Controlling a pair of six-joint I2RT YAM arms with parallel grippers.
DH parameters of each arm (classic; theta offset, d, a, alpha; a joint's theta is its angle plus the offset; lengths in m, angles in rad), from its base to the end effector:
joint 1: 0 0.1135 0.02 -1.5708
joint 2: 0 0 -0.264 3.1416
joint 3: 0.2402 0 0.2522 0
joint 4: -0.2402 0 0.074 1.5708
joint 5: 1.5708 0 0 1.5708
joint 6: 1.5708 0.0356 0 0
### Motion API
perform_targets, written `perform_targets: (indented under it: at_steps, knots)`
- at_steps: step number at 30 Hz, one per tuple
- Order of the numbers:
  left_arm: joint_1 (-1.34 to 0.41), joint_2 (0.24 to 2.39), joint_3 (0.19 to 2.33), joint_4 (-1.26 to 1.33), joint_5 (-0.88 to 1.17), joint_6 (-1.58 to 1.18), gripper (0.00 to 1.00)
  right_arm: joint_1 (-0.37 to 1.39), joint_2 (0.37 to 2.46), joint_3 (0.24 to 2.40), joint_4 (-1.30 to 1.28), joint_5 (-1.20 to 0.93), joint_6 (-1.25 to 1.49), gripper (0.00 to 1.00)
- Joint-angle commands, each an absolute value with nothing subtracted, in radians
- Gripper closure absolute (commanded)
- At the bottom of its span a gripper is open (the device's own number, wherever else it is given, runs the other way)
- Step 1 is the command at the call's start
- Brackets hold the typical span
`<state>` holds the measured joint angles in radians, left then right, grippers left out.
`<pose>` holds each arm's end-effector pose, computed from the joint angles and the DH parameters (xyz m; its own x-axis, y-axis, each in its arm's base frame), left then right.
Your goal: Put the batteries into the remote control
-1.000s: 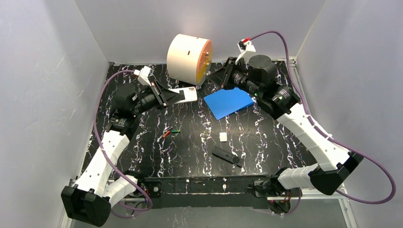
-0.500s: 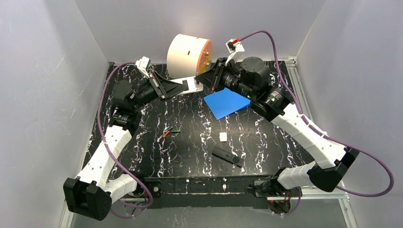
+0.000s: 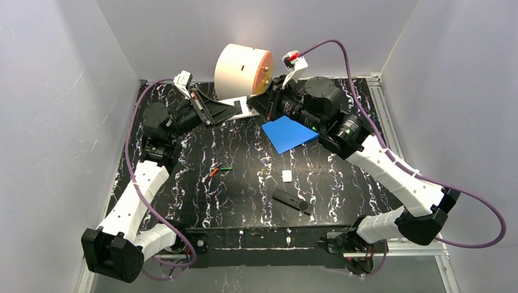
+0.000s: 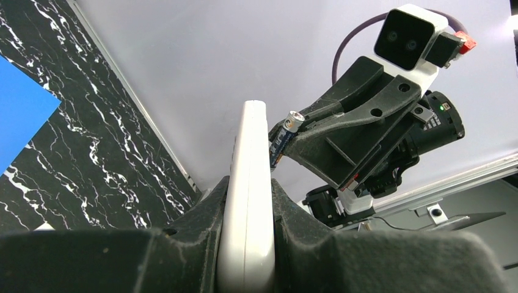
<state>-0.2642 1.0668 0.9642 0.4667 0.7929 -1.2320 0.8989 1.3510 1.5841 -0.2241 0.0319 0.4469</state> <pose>0.2200 -0.0858 0.4145 -0.6647 -0.5059 -0.5498 0.5987 0.0797 -0.7970 0.1854 0.2313 0.4871 -0.3244 0.2860 -0.9016 -0.6899 0.5805 0.4324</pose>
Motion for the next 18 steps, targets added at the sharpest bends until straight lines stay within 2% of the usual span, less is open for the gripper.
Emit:
perform_targets:
  at_steps: [1, 8, 15, 18]
  knots:
    - [-0.267, 1.051, 0.992, 0.529, 0.802, -1.265, 1.0, 0.904, 1.338, 1.622, -0.196, 0.089, 0.384, 0.99]
    - [-0.267, 1.049, 0.98, 0.534, 0.787, -1.27, 1.0, 0.905, 1.308, 1.593, -0.166, 0.116, 0.386, 0.99]
    - [-0.267, 1.057, 0.983, 0.559, 0.783, -1.285, 1.0, 0.906, 1.342, 1.603, -0.18, 0.047, 0.403, 0.98]
    - [-0.267, 1.053, 0.982, 0.565, 0.773, -1.288, 1.0, 0.908, 1.338, 1.595, -0.182, 0.058, 0.401, 0.93]
